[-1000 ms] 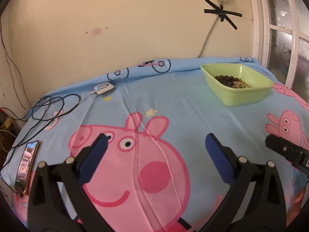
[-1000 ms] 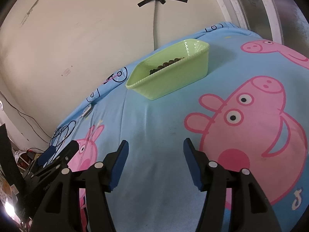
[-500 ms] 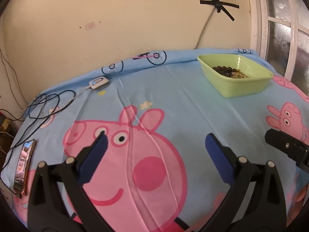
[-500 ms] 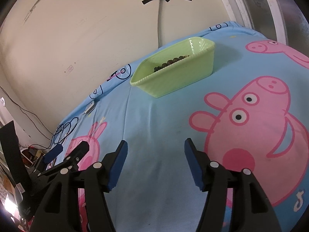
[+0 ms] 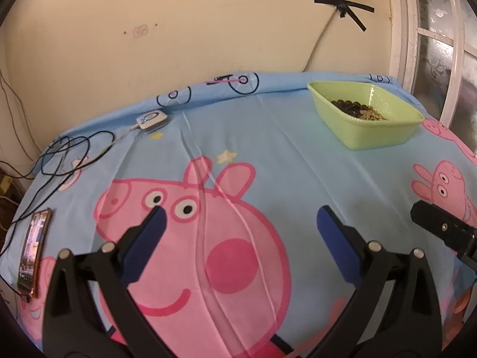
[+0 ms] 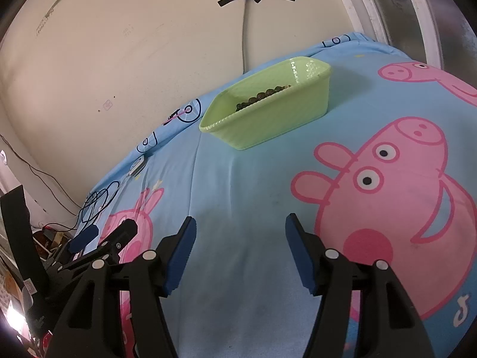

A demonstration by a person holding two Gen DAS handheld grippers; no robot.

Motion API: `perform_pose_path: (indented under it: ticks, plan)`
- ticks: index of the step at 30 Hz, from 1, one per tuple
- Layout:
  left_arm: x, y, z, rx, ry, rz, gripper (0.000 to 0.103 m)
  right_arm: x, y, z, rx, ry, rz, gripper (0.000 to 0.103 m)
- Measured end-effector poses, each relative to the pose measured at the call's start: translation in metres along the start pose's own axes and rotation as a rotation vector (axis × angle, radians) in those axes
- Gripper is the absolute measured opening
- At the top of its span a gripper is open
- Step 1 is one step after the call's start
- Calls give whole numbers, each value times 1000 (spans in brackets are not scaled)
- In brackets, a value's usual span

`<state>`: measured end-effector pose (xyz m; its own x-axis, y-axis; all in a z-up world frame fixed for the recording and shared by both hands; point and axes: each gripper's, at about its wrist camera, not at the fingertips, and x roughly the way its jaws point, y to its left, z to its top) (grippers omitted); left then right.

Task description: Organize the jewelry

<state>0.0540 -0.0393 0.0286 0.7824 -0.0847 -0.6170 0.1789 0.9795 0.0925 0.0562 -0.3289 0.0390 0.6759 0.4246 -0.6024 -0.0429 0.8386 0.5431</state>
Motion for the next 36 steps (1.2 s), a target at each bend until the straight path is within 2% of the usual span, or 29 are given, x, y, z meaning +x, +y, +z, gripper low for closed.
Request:
perform_pose_path:
  ticks: [8,26,36]
  plan:
    - [-3,7,2,-20,-10,31,97,-1,-2,-1,4,-5,4,38]
    - [-8,12,4,-39,-23,13,97,-1,-3,0,3,-5,6,38]
    - [-1,11,2,-25,7,24,97,-1,-3,0,3,-4,5,38]
